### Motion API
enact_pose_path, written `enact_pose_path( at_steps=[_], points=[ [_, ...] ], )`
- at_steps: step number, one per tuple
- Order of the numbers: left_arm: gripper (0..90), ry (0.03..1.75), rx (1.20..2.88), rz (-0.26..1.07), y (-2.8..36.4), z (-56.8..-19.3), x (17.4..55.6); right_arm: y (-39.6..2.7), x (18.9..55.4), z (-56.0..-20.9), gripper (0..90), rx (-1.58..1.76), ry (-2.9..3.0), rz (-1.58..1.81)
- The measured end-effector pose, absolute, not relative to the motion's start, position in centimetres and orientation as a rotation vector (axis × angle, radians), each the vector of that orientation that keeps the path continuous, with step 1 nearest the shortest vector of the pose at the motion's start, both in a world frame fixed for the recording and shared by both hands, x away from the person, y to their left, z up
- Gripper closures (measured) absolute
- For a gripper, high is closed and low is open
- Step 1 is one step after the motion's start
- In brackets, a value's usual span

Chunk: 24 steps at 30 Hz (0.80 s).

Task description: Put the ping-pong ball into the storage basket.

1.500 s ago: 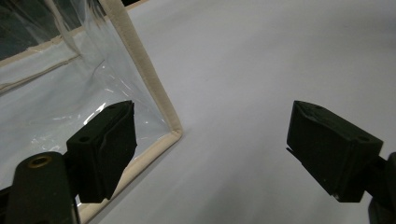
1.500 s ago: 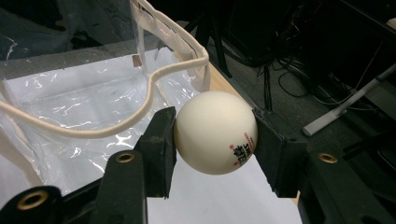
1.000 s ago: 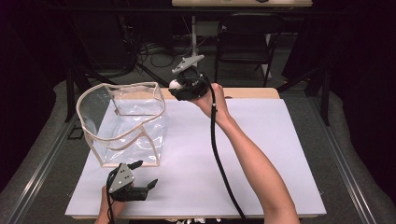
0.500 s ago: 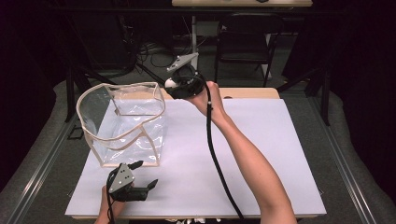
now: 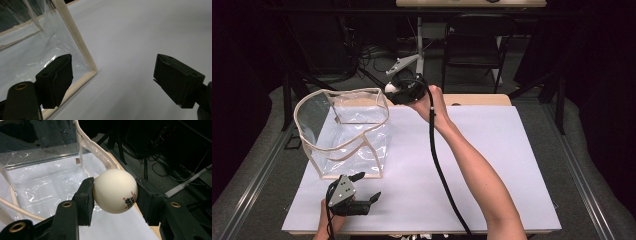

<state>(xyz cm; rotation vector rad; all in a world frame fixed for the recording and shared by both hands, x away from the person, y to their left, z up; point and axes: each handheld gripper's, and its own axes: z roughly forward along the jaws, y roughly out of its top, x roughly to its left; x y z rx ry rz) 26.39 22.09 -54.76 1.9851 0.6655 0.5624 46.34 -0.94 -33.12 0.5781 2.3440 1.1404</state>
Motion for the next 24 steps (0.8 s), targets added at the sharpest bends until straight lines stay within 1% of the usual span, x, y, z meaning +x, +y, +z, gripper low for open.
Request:
enact_pose_path(
  at_steps=[24],
  points=[
    [16.3, 0.666, 1.984, 0.562, 22.1, -54.8, 26.4, 1.6, 46.0, -32.9, 51.3, 0.518, 2.37, 1.119]
  ],
)
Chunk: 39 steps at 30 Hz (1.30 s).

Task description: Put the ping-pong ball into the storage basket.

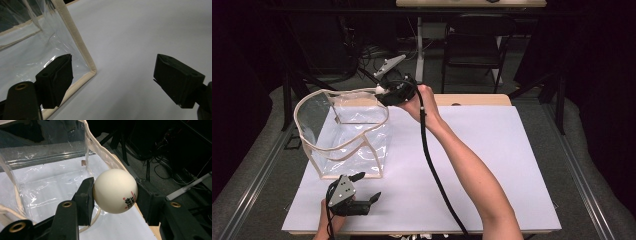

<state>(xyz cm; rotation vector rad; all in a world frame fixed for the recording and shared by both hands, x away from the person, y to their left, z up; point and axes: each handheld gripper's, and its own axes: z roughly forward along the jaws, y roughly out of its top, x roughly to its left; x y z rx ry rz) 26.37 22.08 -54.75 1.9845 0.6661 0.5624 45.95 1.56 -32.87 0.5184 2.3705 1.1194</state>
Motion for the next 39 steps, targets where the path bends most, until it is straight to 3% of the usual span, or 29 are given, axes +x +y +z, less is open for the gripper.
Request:
enact_pose_path(
  at_steps=[39],
  points=[
    [16.3, 0.663, 1.982, 0.562, 22.1, -54.7, 26.4, 5.4, 45.3, -34.0, 51.3, 0.446, 2.443, 1.057]
  ],
)
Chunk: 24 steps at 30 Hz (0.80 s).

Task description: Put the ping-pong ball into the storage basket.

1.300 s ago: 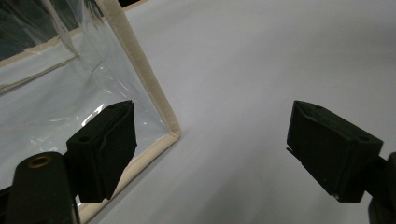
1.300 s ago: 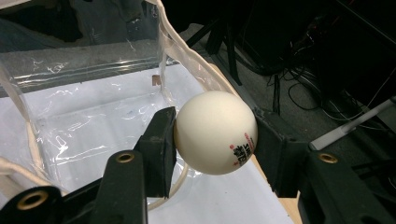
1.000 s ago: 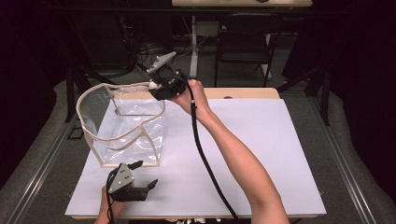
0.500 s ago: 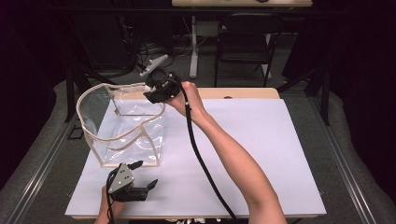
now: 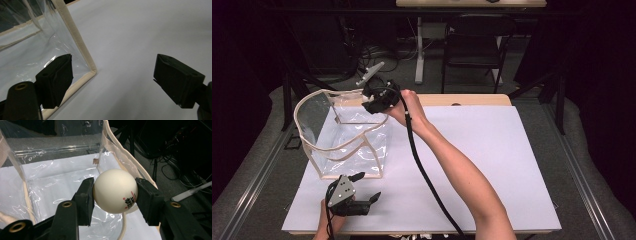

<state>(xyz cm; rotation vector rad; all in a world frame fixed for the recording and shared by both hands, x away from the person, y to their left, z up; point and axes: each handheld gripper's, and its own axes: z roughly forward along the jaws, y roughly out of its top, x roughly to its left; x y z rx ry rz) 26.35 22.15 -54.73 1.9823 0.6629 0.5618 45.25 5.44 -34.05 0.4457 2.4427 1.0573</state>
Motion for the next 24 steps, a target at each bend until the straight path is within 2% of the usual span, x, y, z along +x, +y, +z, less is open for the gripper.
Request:
enact_pose_path(
  at_steps=[24],
  points=[
    [16.3, 0.665, 1.981, 0.561, 22.2, -54.7, 26.3, 6.8, 45.4, -35.0, 51.2, 0.442, 2.491, 1.006]
  ],
)
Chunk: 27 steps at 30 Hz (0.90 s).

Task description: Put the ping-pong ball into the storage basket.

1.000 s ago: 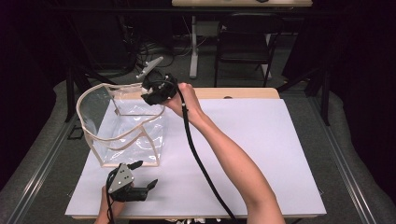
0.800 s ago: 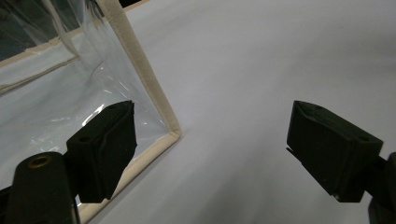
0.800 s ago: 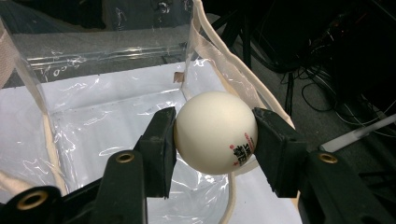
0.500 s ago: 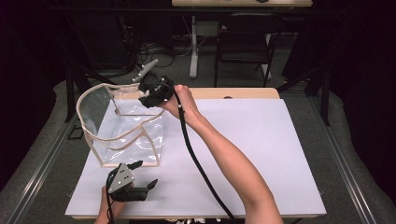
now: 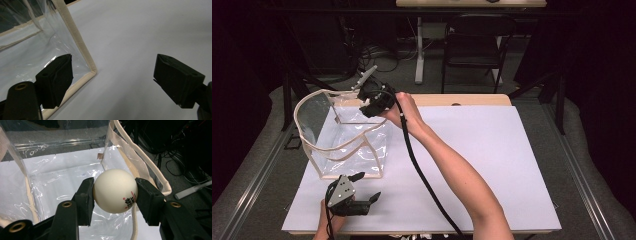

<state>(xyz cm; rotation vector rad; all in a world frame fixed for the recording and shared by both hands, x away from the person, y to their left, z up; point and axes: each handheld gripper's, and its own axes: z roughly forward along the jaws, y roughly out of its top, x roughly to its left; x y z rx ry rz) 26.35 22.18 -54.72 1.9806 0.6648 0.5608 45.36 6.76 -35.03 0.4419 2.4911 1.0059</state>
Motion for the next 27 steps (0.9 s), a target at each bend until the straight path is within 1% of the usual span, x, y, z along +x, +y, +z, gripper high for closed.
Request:
enact_pose_path(
  at_steps=[27],
  points=[
    [16.3, 0.665, 1.978, 0.56, 22.2, -54.7, 26.3, 8.1, 45.4, -36.0, 51.2, 0.423, 2.559, 0.926]
  ],
)
